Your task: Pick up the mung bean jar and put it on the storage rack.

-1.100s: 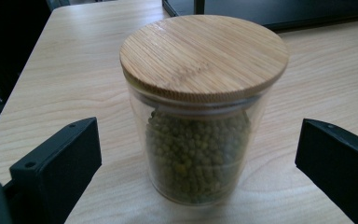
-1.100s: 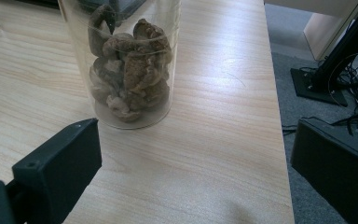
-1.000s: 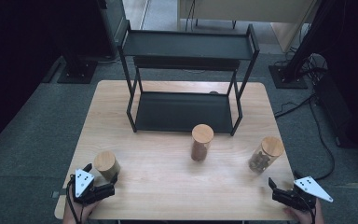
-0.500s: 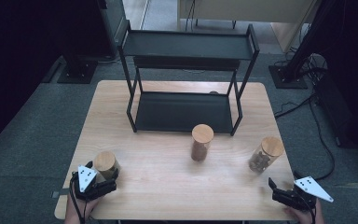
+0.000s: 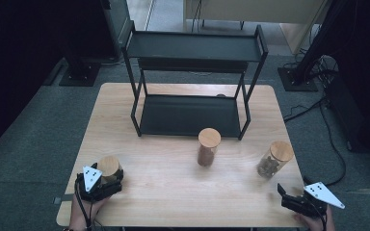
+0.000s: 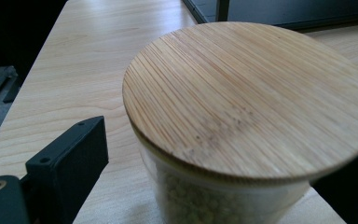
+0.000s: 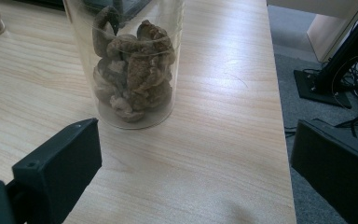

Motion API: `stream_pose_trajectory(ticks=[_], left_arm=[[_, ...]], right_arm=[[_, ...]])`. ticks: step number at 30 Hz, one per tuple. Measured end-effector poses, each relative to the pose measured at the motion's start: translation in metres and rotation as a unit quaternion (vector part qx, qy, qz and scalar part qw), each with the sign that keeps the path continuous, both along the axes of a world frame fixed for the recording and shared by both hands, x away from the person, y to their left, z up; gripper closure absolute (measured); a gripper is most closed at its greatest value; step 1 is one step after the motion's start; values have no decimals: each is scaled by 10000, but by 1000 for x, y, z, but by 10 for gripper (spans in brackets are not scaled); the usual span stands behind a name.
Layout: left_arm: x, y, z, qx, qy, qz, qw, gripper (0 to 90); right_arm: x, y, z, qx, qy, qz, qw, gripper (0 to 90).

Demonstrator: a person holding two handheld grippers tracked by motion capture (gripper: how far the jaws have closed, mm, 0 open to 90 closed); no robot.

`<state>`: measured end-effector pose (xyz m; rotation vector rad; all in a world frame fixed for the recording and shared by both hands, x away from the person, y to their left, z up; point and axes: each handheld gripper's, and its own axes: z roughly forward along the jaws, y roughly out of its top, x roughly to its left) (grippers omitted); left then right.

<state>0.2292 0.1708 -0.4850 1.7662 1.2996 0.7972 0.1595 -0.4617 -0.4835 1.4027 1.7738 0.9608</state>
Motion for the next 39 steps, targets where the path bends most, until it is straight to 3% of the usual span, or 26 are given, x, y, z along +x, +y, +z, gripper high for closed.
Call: stream_pose_trajectory(ticks=[16, 23, 32, 39], left_arm=[[4, -3, 0, -47, 60, -106, 9999, 125], [6, -4, 1, -109, 10, -161, 9998, 243], [8, -5, 2, -120, 65, -132, 9998, 252], [13, -16, 3, -63, 69, -154, 9998, 254]], right_arm=[[0, 1, 0, -18, 26, -6, 10000, 16], [0, 1, 0, -33, 32, -29, 10000, 19], [0, 1, 0, -43, 32, -22, 10000, 19], [0, 1, 0, -51, 33, -20, 10000, 19]])
